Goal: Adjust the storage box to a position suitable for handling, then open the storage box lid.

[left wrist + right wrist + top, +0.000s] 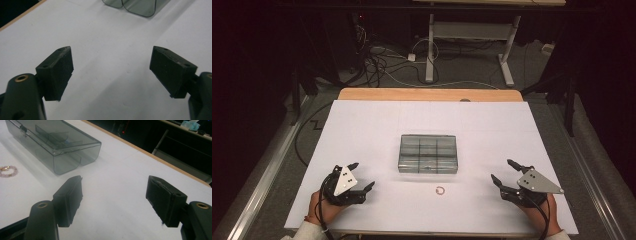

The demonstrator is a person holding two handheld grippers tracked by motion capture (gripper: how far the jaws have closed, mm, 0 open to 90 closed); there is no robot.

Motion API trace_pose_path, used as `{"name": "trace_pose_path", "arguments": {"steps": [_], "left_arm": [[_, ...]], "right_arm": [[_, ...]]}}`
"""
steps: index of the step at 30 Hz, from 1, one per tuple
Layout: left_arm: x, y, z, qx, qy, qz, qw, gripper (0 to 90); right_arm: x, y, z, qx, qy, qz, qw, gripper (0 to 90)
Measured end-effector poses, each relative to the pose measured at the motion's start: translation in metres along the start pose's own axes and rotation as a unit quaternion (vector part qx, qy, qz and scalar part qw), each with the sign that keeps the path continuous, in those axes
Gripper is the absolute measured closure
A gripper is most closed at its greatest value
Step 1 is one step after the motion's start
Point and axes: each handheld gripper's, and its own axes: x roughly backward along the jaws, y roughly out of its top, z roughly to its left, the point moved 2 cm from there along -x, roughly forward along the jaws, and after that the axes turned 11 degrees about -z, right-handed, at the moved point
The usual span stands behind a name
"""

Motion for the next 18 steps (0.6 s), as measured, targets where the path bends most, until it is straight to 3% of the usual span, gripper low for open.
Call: {"name": "trace_pose_path", "arguments": {"steps": [12,18], "left_arm": [[0.001,-0.003,-0.004,0.004,-0.009,0.013,0.9999,18.9],[0.002,-0.002,-0.002,0.004,-0.012,0.011,0.9999,19.0]], "right_arm": [[-0.003,-0.004,0.01,0.01,0.017,0.012,0.9997,31.2],[-0.007,-0.006,0.012,0.011,0.03,0.021,0.9993,40.1]]}}
